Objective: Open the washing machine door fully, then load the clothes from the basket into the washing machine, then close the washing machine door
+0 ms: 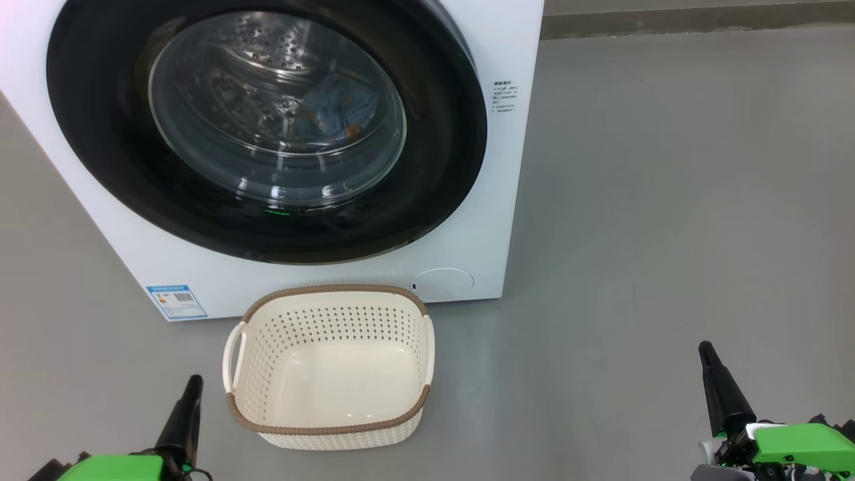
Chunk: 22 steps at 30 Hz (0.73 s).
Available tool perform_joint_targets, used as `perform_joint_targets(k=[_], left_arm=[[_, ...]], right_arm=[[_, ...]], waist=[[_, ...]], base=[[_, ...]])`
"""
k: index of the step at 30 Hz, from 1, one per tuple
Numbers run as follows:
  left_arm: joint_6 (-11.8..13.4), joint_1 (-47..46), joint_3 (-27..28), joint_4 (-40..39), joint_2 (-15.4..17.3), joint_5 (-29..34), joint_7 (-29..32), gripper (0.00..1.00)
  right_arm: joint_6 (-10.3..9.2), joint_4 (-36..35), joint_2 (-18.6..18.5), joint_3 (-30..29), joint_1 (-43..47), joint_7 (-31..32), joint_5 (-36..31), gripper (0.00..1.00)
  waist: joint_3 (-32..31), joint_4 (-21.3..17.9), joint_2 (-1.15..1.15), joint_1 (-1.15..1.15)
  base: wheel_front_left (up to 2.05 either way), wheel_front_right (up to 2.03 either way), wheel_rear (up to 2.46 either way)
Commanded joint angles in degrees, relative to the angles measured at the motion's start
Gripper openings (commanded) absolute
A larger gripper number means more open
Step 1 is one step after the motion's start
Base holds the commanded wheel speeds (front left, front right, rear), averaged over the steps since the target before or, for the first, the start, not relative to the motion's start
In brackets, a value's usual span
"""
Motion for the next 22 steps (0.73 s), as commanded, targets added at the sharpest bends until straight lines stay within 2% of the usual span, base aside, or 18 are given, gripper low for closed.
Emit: perform_joint_targets(k=[1, 22], left_arm=[[-0.41, -2.37, 1.91, -1.12, 1.09, -0.49, 0.34, 0.00], [-0.41, -2.37, 1.91, -1.13, 1.09, -0.49, 0.34, 0.00]], right_arm=[[0.09, -1.41, -0.24, 1.25, -2.33, 0.42, -0.30, 0.00], [0.09, -1.41, -0.22, 1.22, -2.33, 0.45, -0.32, 0.00]], waist=[[0.00, 0.00, 0.00, 0.00], [0.00, 0.00, 0.00, 0.00]], base=[[0.00, 0.00, 0.00], [0.00, 0.00, 0.00]])
